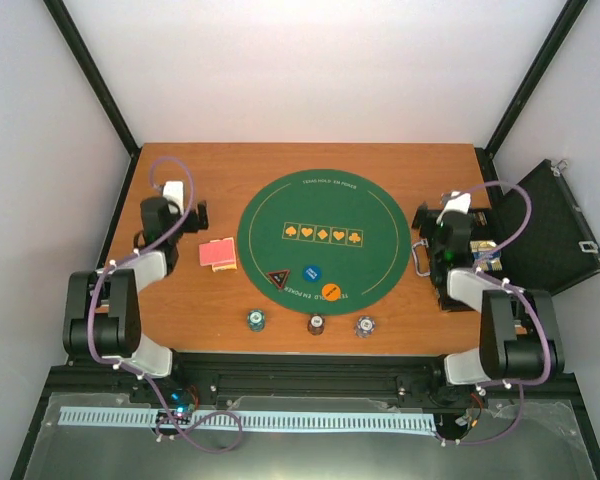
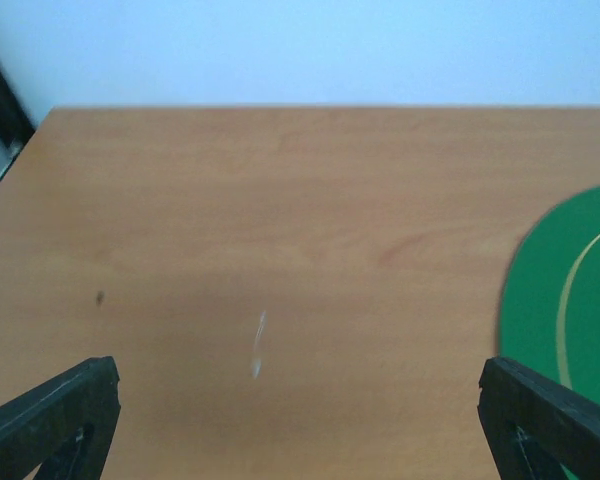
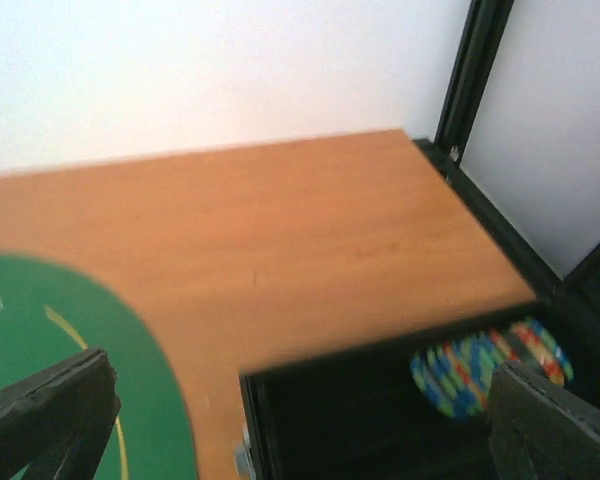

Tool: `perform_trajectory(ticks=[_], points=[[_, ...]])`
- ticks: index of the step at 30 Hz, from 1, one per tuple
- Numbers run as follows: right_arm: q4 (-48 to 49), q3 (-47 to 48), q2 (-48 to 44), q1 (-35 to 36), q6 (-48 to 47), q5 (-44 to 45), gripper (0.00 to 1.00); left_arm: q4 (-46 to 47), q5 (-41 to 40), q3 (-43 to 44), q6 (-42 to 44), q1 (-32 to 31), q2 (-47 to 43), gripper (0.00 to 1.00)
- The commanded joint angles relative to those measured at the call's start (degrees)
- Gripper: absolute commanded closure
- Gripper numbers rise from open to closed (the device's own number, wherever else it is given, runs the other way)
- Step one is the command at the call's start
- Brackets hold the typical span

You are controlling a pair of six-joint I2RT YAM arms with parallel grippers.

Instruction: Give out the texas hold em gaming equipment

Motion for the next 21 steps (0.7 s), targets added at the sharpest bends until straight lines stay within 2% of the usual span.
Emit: perform_trajectory(ticks=[1,4,6,7,10,12,17,21], points=[[-27.44,14.84,-4.99,-0.84,11.86,4.36,0.0,-23.71,10.7,11.48,3.75,3.58,-3.14,0.0],[-41.07,25.02,-4.5,-1.8,19.43,0.53,0.0,-32.9,15.96,14.93,6.11,5.34,-7.24,0.0],[-41.51,26.34,-4.97,-1.53,18.72,-12.7,0.0,-41.07,17.75,18.66,7.74,5.58,-9.09,0.0],[-42.29,27.49,-4.78,0.31,17.89,-14.64,0.0,-46.36,19.24,21.07,8.55,5.76,-9.35,0.0],[-49.81,32.55,-2.94,11.45,13.4,-7.88,0.0,-60.6,22.69,28.6,11.16,6.0,-8.05,0.0],[-52.09,33.68,-1.76,21.05,12.35,-4.62,0.0,-65.82,23.4,31.03,12.57,6.14,-7.58,0.0],[-56.51,35.77,2.46,40.34,15.84,1.78,0.0,-71.4,25.16,31.58,13.96,7.57,-8.42,0.0],[-60.37,39.07,8.03,49.77,21.33,2.14,0.01,-74.63,26.95,32.01,16.0,9.02,-9.15,0.0]])
